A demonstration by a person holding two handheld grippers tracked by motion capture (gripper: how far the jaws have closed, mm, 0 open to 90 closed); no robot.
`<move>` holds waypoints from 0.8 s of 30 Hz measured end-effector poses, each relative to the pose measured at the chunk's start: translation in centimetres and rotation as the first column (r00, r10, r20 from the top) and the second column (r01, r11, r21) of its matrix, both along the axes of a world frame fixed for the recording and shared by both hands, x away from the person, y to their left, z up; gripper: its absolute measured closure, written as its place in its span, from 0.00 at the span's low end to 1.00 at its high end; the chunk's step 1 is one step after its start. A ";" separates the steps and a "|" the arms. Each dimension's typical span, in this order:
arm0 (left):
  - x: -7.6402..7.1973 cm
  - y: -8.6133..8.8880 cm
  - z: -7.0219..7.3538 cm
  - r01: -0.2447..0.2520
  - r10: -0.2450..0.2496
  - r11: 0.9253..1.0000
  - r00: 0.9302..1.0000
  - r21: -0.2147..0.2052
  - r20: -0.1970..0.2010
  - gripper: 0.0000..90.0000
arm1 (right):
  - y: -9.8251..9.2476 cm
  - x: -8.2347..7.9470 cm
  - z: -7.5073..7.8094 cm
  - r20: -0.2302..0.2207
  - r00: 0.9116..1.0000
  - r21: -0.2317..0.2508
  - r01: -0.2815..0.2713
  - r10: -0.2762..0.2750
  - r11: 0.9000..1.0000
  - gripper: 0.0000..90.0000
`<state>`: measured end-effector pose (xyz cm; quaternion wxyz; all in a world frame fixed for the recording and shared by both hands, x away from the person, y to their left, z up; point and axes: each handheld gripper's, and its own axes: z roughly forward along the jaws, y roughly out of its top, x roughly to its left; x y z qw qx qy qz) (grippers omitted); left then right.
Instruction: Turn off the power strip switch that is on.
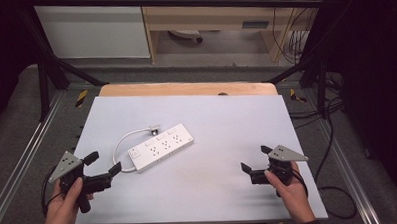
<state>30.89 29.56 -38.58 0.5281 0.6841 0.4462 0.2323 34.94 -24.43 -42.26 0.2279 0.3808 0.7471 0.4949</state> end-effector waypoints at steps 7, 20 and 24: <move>-0.1 -0.6 -1.2 0.010 -0.010 1.000 1.000 0.010 -0.022 0.07 | -0.2 0.1 0.0 -0.003 1.000 0.001 0.007 -0.007 1.000 0.02; -0.6 -2.4 -3.6 0.082 -0.078 0.996 0.993 0.041 -0.088 0.08 | -0.7 0.7 -0.8 -0.039 0.996 -0.037 0.081 -0.082 0.996 0.03; -0.8 -3.2 -3.9 0.107 -0.099 0.991 0.990 0.079 -0.097 0.08 | -0.8 1.4 -1.8 -0.105 0.984 -0.079 0.134 -0.142 0.988 0.03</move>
